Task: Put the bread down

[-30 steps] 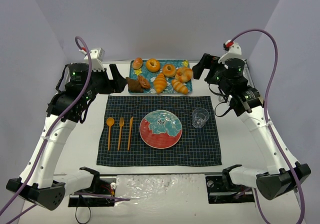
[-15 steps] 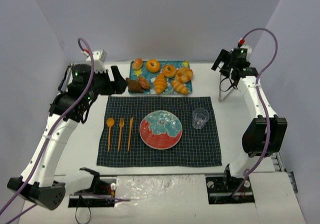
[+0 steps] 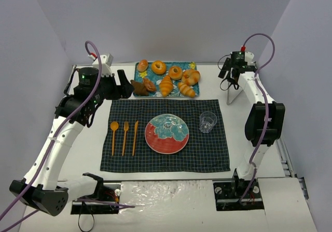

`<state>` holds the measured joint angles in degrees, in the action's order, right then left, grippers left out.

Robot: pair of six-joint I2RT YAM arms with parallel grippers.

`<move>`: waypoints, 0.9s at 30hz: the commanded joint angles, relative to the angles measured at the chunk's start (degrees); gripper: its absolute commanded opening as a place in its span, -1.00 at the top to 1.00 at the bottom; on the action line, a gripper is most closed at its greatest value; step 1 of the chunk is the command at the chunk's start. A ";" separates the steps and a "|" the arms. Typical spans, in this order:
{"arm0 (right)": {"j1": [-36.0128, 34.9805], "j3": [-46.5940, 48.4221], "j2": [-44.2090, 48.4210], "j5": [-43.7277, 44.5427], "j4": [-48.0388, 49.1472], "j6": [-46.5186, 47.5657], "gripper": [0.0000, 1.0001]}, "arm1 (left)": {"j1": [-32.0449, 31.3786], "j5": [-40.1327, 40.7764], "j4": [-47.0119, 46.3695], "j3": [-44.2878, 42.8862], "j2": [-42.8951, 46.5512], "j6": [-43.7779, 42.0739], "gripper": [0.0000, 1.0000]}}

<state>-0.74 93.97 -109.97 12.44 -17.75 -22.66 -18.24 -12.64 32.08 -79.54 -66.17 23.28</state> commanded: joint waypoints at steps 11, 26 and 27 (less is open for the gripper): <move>1.21 0.10 -5.36 5.08 1.73 0.79 -1.00 | 0.16 -0.51 -4.04 -0.22 1.86 0.42 -0.46; 4.26 -3.97 -8.27 0.73 5.99 3.20 -1.00 | 0.22 -0.28 -4.13 0.17 1.43 0.40 -0.46; 4.26 -4.32 -8.42 0.31 6.49 3.24 -1.00 | 0.22 -0.28 -4.13 0.17 1.39 0.36 -0.46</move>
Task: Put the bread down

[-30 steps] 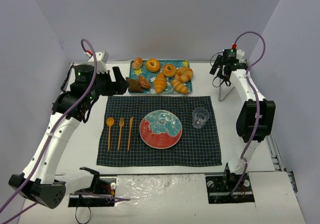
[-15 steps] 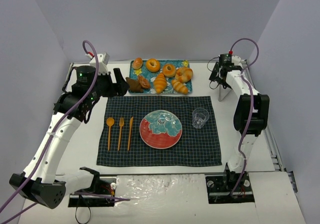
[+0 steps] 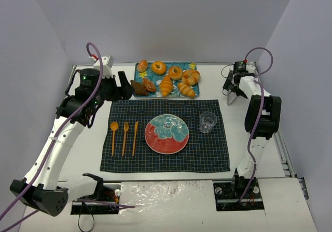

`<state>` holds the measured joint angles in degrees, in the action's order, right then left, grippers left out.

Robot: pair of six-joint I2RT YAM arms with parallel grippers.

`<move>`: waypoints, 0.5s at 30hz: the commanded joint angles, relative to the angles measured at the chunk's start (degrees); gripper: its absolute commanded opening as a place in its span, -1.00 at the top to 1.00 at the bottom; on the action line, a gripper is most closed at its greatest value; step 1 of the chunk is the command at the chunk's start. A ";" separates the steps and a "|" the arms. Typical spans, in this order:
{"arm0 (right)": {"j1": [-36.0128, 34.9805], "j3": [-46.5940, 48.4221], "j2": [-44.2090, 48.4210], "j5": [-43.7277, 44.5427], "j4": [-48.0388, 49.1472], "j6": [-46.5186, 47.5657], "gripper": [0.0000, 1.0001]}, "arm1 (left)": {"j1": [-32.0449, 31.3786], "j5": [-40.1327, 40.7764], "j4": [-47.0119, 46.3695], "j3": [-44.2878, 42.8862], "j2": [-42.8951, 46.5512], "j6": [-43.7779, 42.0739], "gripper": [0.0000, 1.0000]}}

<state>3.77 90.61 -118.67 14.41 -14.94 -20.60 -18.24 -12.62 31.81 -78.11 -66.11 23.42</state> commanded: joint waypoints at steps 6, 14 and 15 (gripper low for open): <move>0.10 -1.40 -0.59 -3.42 5.18 0.91 -1.00 | 0.22 -0.12 -3.95 -1.08 1.24 0.22 -0.46; 0.36 -1.40 -2.23 -3.83 5.50 0.82 -1.00 | 0.22 -0.12 -4.04 -0.91 1.08 0.14 -0.46; 0.42 -1.40 -2.51 -3.93 5.53 0.82 -1.00 | 0.22 -0.12 -4.04 -0.91 1.07 0.13 -0.46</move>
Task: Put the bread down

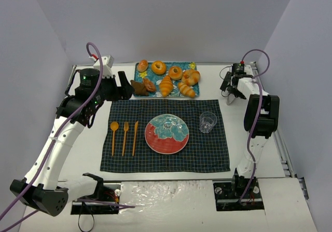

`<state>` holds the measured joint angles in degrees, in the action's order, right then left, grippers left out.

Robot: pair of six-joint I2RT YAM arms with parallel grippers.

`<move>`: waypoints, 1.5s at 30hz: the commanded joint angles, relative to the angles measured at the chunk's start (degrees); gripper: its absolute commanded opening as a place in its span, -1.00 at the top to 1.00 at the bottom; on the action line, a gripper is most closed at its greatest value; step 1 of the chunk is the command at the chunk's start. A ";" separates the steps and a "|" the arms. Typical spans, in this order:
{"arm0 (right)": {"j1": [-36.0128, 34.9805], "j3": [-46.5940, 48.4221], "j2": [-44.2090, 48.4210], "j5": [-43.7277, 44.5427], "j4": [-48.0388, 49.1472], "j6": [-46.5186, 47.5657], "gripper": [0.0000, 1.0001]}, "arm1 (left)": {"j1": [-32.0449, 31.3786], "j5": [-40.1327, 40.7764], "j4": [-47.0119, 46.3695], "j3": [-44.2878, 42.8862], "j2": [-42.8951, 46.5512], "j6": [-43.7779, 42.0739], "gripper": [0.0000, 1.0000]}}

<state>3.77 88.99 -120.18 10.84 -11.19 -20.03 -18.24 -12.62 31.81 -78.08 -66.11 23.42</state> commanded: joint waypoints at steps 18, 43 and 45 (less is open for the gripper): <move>1.73 1.54 -5.46 -2.39 3.78 -0.09 -1.00 | 0.22 -0.03 -4.00 -0.93 0.63 0.00 -0.46; 1.35 0.57 -5.52 -4.36 4.54 -0.95 -0.02 | 0.22 -0.01 -3.84 -0.81 0.51 -0.13 -0.46; 1.27 0.13 -5.35 -4.13 4.66 -0.97 0.02 | 0.22 -0.03 -3.86 -0.63 0.66 -0.13 -0.46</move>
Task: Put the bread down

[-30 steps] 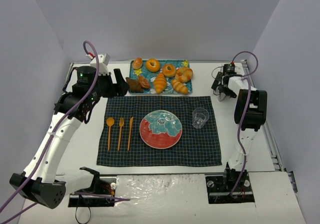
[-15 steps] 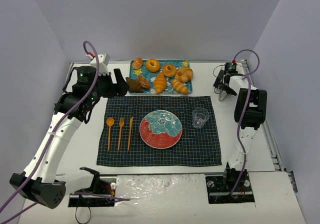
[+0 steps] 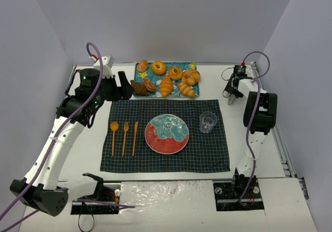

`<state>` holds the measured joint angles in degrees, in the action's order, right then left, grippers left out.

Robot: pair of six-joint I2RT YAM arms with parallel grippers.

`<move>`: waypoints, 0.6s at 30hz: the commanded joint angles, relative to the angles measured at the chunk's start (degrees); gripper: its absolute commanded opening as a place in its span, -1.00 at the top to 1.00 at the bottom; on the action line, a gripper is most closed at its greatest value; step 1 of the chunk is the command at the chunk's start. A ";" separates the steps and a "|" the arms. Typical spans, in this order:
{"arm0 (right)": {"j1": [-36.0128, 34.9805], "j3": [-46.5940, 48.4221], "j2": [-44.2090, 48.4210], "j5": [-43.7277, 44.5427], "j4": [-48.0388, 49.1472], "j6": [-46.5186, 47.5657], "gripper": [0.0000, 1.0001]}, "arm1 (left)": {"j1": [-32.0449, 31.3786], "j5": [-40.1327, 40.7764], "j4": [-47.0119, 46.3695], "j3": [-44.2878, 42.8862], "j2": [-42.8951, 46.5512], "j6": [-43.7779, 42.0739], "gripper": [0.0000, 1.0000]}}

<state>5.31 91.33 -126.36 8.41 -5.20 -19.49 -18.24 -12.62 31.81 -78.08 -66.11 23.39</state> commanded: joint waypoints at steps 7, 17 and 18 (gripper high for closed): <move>-1.42 -3.89 4.58 -0.31 -1.39 -1.72 0.05 | 0.24 -0.01 -4.02 -0.40 0.89 -0.12 -0.46; -3.40 -5.32 13.00 1.42 -3.01 -1.14 0.04 | 0.22 -0.56 -4.30 -0.14 0.89 0.25 -0.46; -3.48 -5.39 13.77 1.72 -3.26 -1.08 0.03 | 0.22 -0.56 -4.30 -0.14 0.90 0.26 -0.46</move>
<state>2.52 85.68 -120.80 8.58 -7.46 -20.10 -18.24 -12.64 31.59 -77.52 -66.11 23.40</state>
